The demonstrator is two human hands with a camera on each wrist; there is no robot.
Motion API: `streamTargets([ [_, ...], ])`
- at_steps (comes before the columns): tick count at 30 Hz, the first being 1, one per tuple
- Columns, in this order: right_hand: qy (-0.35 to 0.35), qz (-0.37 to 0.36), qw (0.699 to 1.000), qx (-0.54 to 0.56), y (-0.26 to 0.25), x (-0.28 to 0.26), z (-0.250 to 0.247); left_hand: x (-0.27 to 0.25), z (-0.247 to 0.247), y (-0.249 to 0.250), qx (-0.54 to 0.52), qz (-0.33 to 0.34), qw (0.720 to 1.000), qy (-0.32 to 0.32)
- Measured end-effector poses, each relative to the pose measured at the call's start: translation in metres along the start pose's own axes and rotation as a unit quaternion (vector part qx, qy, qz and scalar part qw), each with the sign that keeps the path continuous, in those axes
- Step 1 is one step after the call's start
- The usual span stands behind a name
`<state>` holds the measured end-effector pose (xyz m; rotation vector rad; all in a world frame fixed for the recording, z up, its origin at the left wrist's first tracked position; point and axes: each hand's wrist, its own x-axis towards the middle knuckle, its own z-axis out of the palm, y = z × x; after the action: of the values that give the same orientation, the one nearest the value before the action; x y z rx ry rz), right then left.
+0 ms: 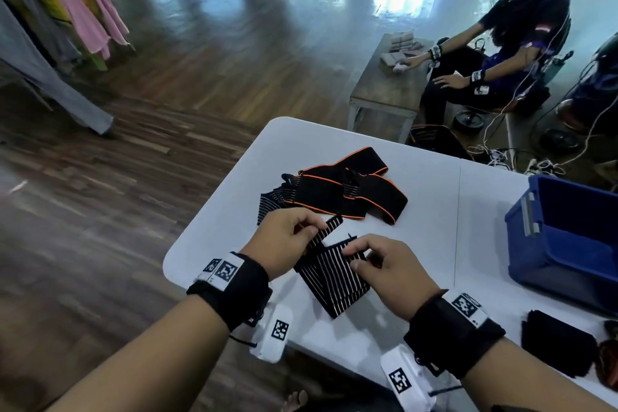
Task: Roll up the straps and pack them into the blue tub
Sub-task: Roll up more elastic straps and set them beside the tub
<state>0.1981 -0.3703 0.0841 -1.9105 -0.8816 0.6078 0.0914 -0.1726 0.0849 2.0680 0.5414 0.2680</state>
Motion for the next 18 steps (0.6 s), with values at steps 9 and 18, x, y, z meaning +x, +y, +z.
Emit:
streamTargets([
  [9, -0.027, -0.023, 0.999, 0.006, -0.004, -0.02, 0.001, -0.044, 0.01, 0.036, 0.001, -0.026, 1.0, -0.012],
  [18, 0.003, -0.05, 0.999, 0.019, -0.009, -0.023, -0.005, -0.063, 0.022, 0.046, -0.002, -0.011, 0.999, 0.037],
])
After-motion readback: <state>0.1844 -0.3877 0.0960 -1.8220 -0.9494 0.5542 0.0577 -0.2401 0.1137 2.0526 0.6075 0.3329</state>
